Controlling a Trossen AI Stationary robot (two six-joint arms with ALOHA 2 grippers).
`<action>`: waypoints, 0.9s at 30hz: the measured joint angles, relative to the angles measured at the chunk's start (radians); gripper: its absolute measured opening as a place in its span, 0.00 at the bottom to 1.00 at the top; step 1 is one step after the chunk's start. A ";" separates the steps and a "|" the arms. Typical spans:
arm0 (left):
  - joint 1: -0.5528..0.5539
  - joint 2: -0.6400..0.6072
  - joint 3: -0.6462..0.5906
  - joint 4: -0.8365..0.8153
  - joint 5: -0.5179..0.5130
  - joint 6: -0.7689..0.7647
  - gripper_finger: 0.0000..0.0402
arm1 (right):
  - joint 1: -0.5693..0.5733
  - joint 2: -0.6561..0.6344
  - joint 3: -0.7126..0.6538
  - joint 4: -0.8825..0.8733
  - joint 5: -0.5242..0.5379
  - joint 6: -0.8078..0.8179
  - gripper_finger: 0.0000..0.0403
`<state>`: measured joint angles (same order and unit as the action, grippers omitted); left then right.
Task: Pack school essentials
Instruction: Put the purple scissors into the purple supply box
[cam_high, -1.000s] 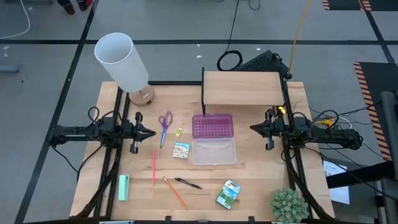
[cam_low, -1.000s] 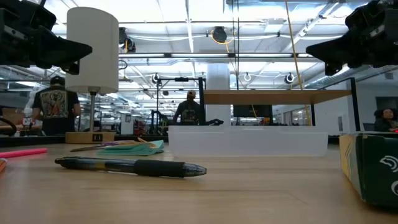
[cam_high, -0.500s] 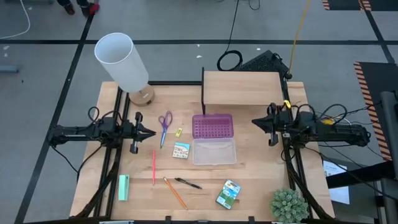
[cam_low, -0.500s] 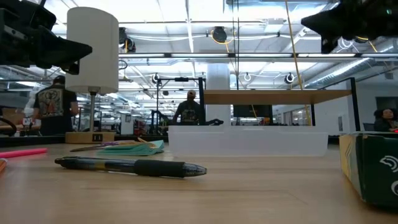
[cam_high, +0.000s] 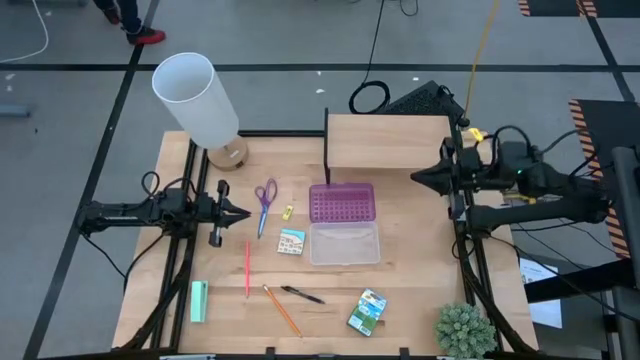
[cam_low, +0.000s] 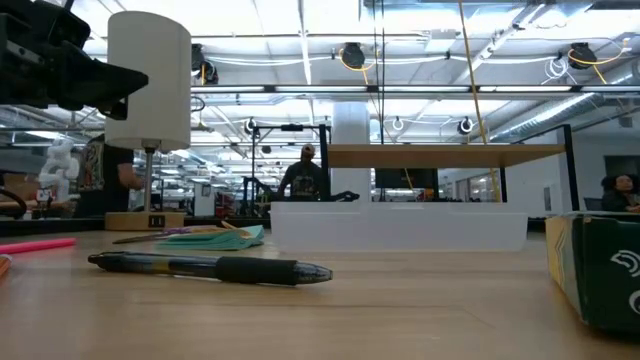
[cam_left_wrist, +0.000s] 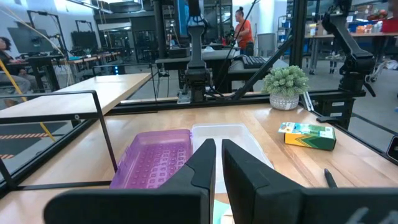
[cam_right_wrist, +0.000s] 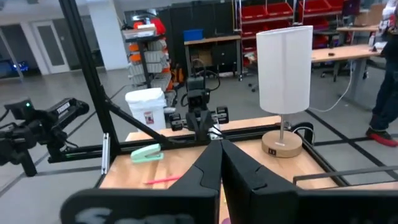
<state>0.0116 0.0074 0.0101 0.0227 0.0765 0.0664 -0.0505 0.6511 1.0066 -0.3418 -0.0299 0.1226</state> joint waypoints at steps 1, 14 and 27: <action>0.000 0.000 0.000 0.000 0.000 0.000 0.08 | 0.000 0.014 0.026 -0.015 0.000 0.000 0.00; 0.000 0.000 0.000 0.000 0.000 0.000 0.08 | 0.000 0.080 0.145 -0.077 0.002 -0.002 0.00; 0.000 0.000 0.000 0.000 0.000 0.000 0.08 | 0.000 0.141 0.122 -0.075 0.002 -0.022 0.00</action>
<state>0.0116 0.0074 0.0104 0.0227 0.0765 0.0665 -0.0505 0.7919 1.1281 -0.4163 -0.0280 0.1007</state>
